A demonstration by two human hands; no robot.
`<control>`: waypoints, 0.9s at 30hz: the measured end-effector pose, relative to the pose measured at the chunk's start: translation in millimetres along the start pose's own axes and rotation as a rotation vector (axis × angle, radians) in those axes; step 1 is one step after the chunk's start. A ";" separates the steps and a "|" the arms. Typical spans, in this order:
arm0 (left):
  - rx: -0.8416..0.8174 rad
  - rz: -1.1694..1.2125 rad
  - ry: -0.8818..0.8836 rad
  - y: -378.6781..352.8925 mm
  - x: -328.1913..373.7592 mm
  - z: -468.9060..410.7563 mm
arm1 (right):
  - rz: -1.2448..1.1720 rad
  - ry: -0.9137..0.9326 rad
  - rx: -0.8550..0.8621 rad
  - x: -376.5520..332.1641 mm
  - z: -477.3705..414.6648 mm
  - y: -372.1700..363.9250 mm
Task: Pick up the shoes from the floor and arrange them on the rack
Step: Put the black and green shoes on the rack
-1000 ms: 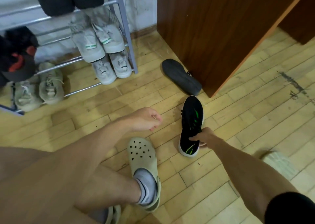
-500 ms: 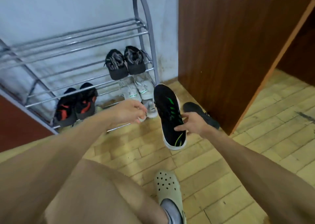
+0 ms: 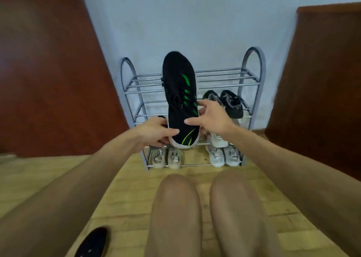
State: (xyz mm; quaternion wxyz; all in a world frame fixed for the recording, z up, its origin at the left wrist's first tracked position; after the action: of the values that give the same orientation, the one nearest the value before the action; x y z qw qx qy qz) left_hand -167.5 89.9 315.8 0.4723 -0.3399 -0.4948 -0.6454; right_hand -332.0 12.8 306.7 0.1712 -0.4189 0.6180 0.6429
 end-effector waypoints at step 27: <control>0.575 0.524 0.673 97.2 -468.8 178.0 | 0.316 -0.275 -0.780 6.4 99.3 -379.4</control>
State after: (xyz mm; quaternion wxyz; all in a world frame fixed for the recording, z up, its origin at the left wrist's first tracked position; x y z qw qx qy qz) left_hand 70.7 382.7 -28.4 0.8255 -0.0823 -0.3712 -0.4171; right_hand -88.2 171.4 43.5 -0.0195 -0.2633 0.3569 0.8961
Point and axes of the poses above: each hand's wrist, its own z-axis away from the middle knuckle, its own y-axis out of the back of the hand, x = y × z, the point moved 3 cm from there along -z, towards the middle knuckle, and after that the axes turned 13 degrees about z, right-handed, at the moved point
